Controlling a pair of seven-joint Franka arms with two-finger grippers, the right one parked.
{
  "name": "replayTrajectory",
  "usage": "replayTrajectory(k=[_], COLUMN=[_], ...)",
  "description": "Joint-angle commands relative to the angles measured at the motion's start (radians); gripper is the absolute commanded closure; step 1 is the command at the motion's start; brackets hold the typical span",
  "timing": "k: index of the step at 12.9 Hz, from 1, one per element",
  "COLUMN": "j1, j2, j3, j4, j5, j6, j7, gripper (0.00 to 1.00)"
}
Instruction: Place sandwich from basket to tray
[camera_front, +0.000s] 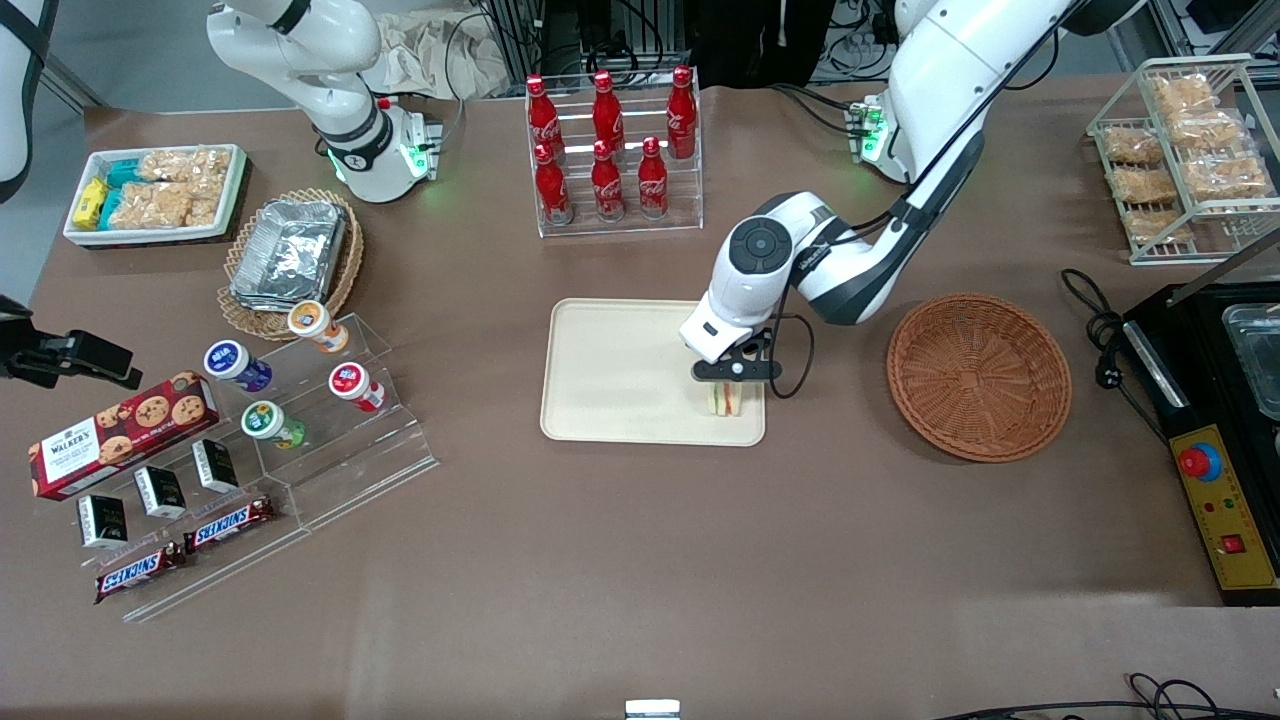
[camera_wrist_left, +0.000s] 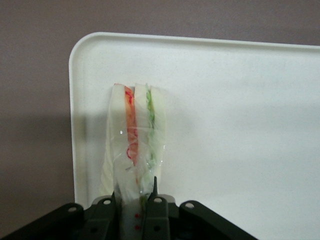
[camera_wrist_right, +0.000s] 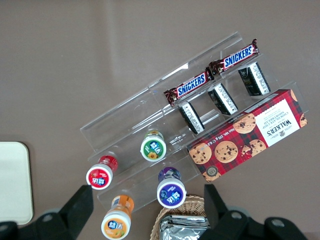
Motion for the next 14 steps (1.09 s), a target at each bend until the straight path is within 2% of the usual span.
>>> replayTrajectory(k=[1,5,7,10,12,14], j1=[-0.007,-0.002,0.002,0.001,0.005,0.066], j2=[0.013,-0.002,-0.052,-0.143,-0.209,-0.223], j3=[0.003,0.002,0.000,-0.005,0.002,-0.003], j4=[0.013,0.024,0.047,0.160,0.290,0.472], j5=[0.045,0.045,0.032,0.029,-0.023,-0.069], j6=[0.009,0.003,-0.027,-0.197,-0.362,-0.603], j7=[-0.044,-0.094,-0.163,-0.188,-0.186,-0.166], gripper=[0.00,0.00,0.00,0.00,0.00,0.00])
